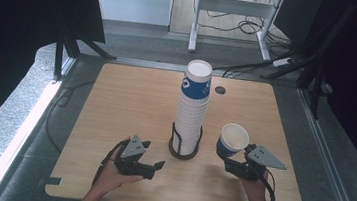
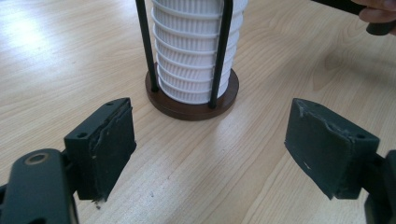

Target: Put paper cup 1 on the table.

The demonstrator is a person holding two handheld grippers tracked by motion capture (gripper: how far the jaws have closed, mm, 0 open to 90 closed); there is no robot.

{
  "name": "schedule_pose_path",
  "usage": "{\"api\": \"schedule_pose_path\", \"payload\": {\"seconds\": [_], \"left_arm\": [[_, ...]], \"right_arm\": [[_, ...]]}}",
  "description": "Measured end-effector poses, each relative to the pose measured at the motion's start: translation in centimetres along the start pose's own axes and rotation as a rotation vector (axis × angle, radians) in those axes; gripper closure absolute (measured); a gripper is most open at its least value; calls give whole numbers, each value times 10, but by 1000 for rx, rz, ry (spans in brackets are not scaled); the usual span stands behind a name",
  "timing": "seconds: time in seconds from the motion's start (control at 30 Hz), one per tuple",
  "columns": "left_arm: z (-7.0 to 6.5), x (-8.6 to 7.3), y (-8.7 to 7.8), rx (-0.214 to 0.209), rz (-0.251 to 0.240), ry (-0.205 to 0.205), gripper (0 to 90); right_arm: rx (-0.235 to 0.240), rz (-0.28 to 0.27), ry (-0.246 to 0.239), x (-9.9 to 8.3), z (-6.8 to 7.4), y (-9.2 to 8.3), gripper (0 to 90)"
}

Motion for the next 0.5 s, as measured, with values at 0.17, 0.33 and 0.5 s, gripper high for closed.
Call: {"api": "schedule_pose_path", "payload": {"seconds": [0.17, 0.33, 0.5], "left_arm": [[-1, -1, 1, -6, 7, 6, 160], [-1, -2, 1, -2, 9, 9, 160], [-2, -3, 2, -16, 8, -6, 160]], "right_arm": [[-24, 40, -10, -10, -9, 6, 271], [-46, 74, -7, -21, -20, 15, 271], [-73, 105, -13, -30, -27, 22, 271]]}}
Point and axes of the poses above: each handheld gripper's, and its own axes: y roughly forward along the jaws, x roughly out of its top, z roughly to its left, the point moved 9 cm from there along y, roughly forward along the jaws, and after that the axes turned 15 degrees about -z, right-handed, at the moved point
